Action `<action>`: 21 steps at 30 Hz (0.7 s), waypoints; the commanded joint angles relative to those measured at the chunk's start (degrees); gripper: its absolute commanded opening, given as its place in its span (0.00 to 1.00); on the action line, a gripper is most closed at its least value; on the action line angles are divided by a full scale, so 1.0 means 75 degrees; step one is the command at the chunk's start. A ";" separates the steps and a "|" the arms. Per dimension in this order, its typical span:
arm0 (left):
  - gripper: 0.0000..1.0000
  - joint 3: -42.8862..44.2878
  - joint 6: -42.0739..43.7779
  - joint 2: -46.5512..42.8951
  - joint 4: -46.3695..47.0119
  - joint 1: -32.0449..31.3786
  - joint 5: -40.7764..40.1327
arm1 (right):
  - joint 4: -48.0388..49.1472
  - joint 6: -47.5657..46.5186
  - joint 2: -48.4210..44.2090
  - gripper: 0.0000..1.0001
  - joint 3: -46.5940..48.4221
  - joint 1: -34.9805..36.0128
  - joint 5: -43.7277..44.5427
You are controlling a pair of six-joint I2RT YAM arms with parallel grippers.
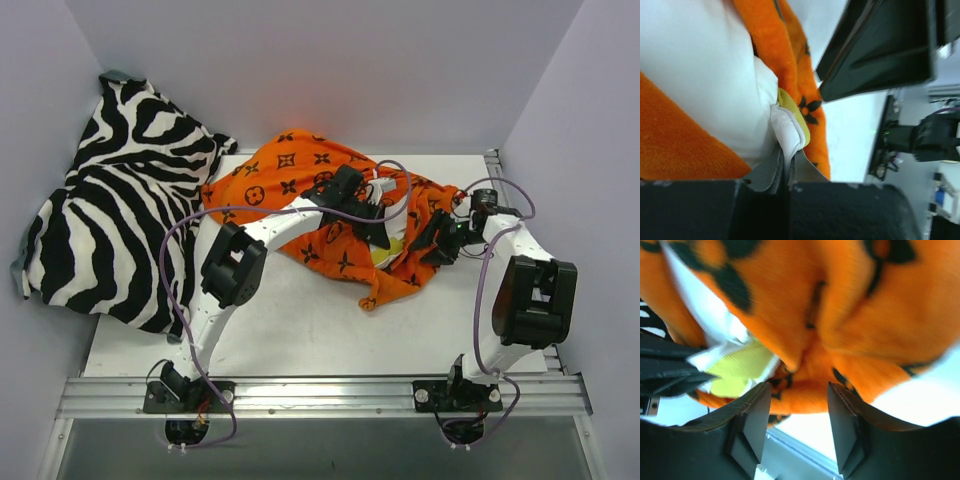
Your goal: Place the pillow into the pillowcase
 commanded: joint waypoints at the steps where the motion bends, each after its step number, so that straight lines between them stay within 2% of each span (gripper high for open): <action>1: 0.00 0.0171 -0.1689 -0.0422 0.1851 -0.0038 0.1205 | 0.0850 0.0617 -0.0255 0.50 -0.0113 0.0463 0.0318; 3: 0.00 0.0290 -0.1700 -0.0385 0.1790 -0.0026 0.1171 | 0.1260 0.0875 0.0026 0.50 -0.0090 0.0731 0.0317; 8: 0.00 0.0336 -0.1864 -0.0338 0.1908 0.0091 0.1101 | 0.1497 0.0935 0.0578 0.38 -0.0125 0.1061 0.0797; 10: 0.00 0.0348 -0.1876 -0.0338 0.1943 0.0103 0.1135 | 0.1590 0.0970 0.0601 0.36 -0.0195 0.1143 0.0938; 18: 0.00 0.0161 -0.1970 -0.0373 0.2002 0.0209 0.1159 | 0.1451 0.0490 0.0028 0.36 -0.0628 0.1038 0.0728; 21: 0.00 0.0161 -0.2005 -0.0362 0.2083 0.0244 0.1182 | 0.1438 0.0337 -0.0079 0.29 -0.0769 0.1014 0.0739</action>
